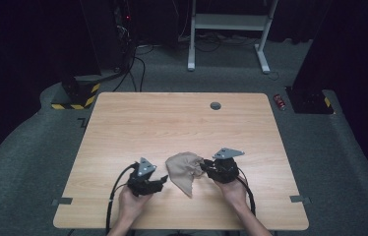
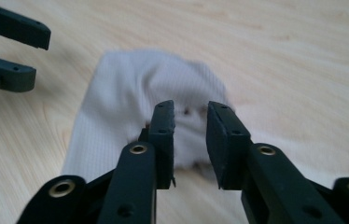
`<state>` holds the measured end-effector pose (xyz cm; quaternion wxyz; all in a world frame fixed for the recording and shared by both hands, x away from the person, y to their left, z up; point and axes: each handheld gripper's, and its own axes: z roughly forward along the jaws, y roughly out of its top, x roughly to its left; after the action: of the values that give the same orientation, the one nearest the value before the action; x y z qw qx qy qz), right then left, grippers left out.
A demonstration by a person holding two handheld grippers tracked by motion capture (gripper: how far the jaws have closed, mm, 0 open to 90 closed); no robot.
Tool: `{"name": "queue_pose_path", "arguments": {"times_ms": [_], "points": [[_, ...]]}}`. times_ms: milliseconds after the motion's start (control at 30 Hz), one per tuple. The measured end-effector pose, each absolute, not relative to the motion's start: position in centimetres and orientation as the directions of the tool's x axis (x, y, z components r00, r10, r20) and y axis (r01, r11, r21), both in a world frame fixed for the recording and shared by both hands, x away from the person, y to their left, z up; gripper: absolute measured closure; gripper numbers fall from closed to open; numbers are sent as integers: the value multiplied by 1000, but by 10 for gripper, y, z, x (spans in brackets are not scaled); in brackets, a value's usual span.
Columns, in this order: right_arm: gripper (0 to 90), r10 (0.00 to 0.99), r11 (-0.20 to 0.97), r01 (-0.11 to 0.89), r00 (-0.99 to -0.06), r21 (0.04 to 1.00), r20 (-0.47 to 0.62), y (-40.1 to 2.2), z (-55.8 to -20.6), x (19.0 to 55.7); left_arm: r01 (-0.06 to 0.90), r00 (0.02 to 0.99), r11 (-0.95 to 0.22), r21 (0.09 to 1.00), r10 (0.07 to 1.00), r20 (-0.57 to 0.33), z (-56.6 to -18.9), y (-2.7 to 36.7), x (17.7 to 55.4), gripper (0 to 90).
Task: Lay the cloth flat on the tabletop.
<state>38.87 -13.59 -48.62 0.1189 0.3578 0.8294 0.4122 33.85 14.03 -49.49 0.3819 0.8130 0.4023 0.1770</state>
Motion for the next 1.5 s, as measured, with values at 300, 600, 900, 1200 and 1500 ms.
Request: {"name": "queue_pose_path", "arguments": {"times_ms": [300,600,900,1200,1500], "points": [[705,695,415,500,-713,760,90,-137,-506,378,525,656,-433,733,754,-24,-508,101,343,406],[706,683,440,483,-727,757,67,-118,-513,378,503,697,-479,720,717,-10,-509,74,339,418],[818,671,487,488,-740,724,48,-110,-520,382,497,696,-510,702,718,28,-512,65,343,470],[877,663,501,475,-748,723,31,-110,-521,382,485,667,-485,728,743,50,-504,63,357,559],[877,666,503,476,-746,721,27,-109,-521,381,478,672,-499,723,737,64,-500,63,367,802]]}}
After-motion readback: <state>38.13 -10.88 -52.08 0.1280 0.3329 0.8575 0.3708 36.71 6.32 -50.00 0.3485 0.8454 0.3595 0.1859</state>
